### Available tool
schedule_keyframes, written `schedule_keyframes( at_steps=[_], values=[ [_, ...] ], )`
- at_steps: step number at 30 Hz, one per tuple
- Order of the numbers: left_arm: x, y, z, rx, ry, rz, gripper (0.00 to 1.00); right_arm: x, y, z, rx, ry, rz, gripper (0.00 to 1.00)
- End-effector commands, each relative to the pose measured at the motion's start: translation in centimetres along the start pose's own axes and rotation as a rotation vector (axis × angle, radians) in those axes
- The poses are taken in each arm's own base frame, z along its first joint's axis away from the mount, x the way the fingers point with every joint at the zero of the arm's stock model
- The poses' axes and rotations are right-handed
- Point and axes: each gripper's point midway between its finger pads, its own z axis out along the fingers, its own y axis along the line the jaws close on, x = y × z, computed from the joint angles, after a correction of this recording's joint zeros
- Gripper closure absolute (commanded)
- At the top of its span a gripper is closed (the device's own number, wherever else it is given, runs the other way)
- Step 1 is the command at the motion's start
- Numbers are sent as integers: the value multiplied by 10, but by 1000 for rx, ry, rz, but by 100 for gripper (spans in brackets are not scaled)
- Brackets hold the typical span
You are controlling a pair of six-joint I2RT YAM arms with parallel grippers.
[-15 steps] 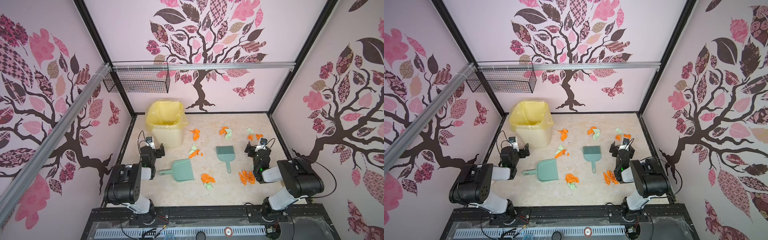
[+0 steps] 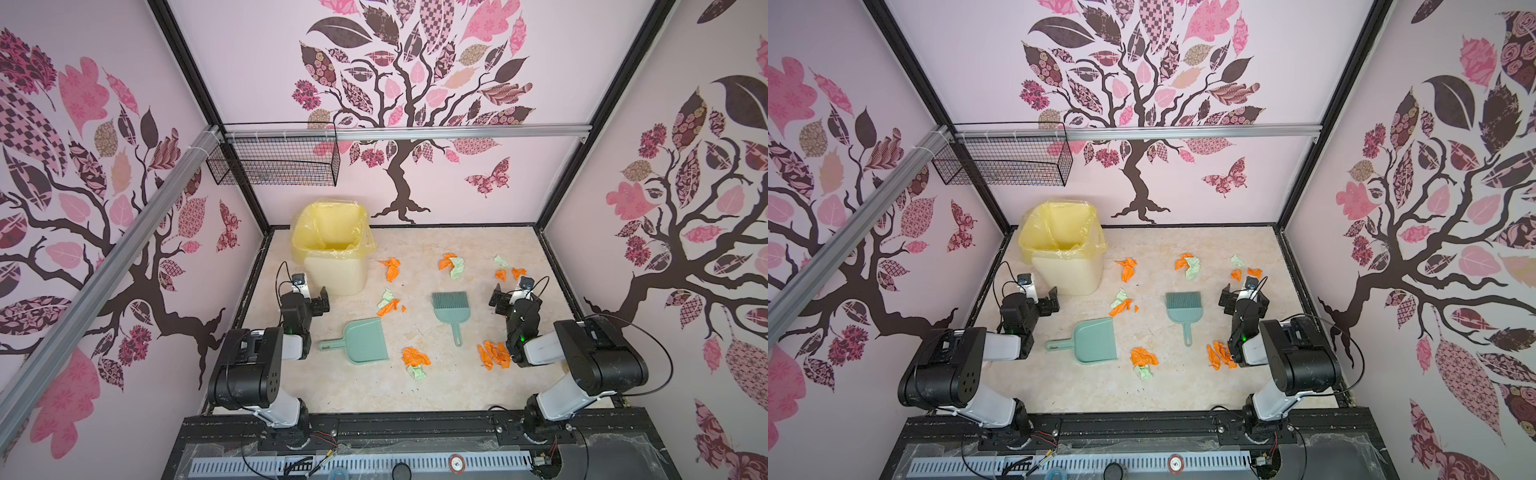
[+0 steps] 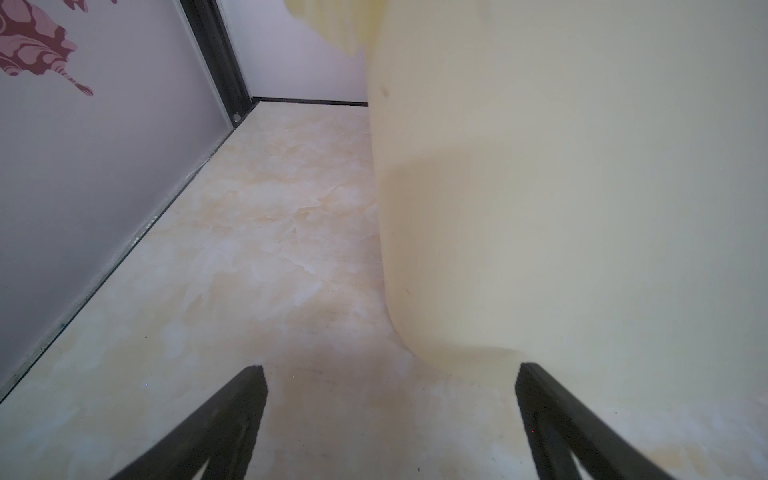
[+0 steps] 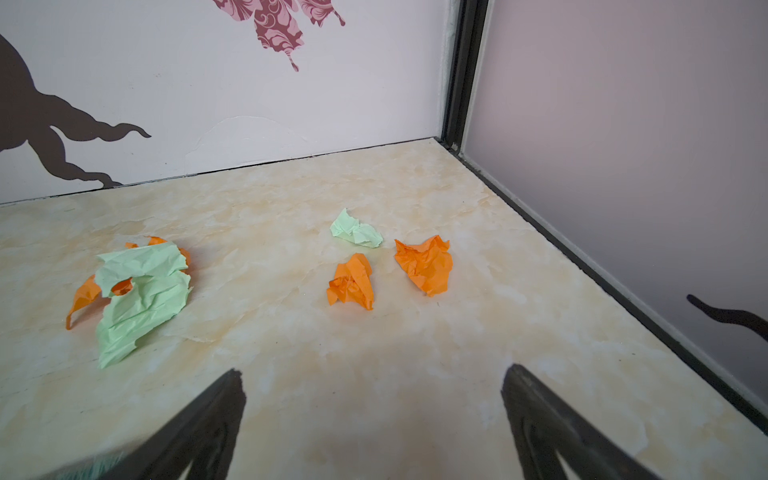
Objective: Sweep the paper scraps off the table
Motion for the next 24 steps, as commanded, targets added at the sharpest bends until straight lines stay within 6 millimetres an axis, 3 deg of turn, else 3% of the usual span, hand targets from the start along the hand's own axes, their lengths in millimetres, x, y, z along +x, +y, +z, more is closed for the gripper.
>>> schedule_keyframes(
  at_steps=[1,16,18,20,24],
  values=[
    [-14,-1,3,2,-35,0,3,-13,1,-1,0,-37,23,0],
    [-15,0,1,-3,-45,-8,3,-15,-2,-3,13,-50,29,1],
    [-32,5,2,-5,-58,-34,3,-17,-4,-7,16,-58,46,1],
    [-46,11,1,-4,55,-62,3,-19,-6,-13,8,-82,55,1],
    [-83,15,-20,25,118,-72,3,-20,-7,-18,3,-103,58,1]
  ],
)
